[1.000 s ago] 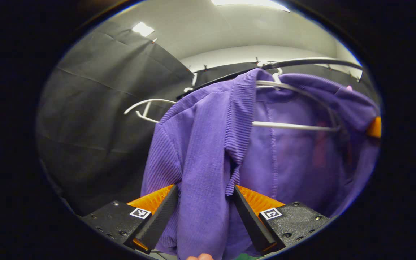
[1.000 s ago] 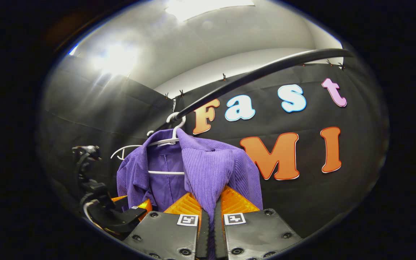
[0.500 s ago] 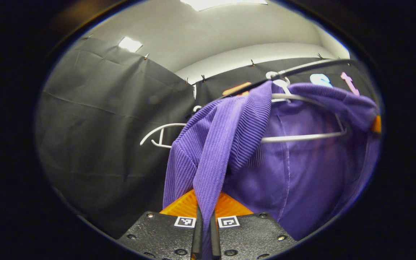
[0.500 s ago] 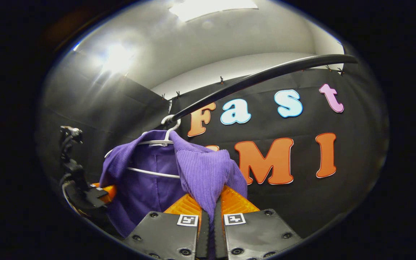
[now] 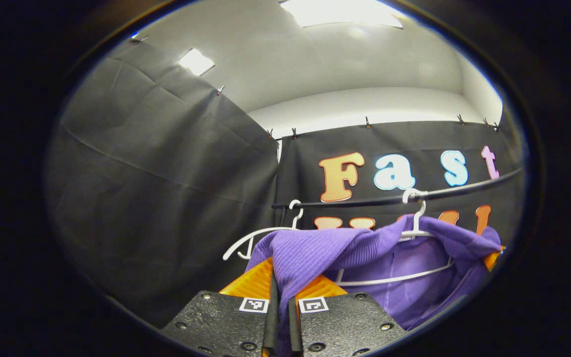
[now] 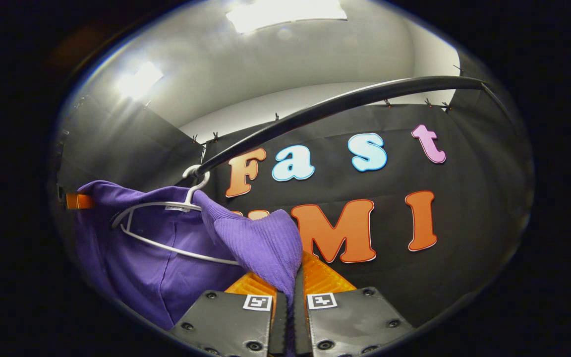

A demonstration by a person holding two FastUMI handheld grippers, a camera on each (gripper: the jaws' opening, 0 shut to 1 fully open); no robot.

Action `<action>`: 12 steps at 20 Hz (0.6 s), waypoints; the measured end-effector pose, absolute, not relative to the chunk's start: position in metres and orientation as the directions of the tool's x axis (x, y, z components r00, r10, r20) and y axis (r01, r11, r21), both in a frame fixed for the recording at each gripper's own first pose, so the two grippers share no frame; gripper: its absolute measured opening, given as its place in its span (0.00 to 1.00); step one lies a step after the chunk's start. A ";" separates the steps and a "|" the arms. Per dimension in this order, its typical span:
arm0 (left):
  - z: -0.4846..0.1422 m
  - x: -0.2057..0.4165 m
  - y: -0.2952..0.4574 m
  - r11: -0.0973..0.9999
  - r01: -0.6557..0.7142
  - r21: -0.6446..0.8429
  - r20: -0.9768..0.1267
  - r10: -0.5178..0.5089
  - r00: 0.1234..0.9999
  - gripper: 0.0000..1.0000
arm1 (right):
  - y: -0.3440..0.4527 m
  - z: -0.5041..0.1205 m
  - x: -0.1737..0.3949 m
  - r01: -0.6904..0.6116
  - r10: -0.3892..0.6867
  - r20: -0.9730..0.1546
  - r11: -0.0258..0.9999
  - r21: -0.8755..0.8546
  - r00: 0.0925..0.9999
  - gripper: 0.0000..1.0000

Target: Grasp the clothes on the hanger with both hands and then place them into the laundry hamper below.

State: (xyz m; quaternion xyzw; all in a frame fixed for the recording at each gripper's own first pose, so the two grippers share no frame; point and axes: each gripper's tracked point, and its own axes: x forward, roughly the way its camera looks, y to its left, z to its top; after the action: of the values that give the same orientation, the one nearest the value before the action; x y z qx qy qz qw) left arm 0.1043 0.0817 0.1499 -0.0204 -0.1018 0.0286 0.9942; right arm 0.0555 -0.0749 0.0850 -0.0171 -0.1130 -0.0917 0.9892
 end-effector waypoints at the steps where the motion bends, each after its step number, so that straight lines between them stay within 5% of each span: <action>1: 0.159 0.114 0.087 0.997 -0.059 -0.047 0.215 0.068 0.974 0.06 | -0.078 0.089 0.055 0.186 -0.181 0.232 0.983 0.002 0.956 0.13; 5: 0.160 0.167 0.098 0.998 -0.048 -0.041 0.202 0.055 0.978 0.12 | -0.089 0.101 0.055 0.194 -0.199 0.255 0.980 0.044 0.946 0.12; 12: 0.054 0.218 0.104 0.999 -0.024 -0.038 -0.023 0.023 0.999 0.09 | -0.093 0.119 0.058 0.210 -0.209 0.288 0.977 0.028 0.935 0.13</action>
State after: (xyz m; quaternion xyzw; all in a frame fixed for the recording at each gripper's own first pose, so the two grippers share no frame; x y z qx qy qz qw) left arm 0.2176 0.1042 0.0540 -0.0191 0.0114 0.0116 0.9997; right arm 0.0582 -0.0928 0.1194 -0.0014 -0.1461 -0.1067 0.9835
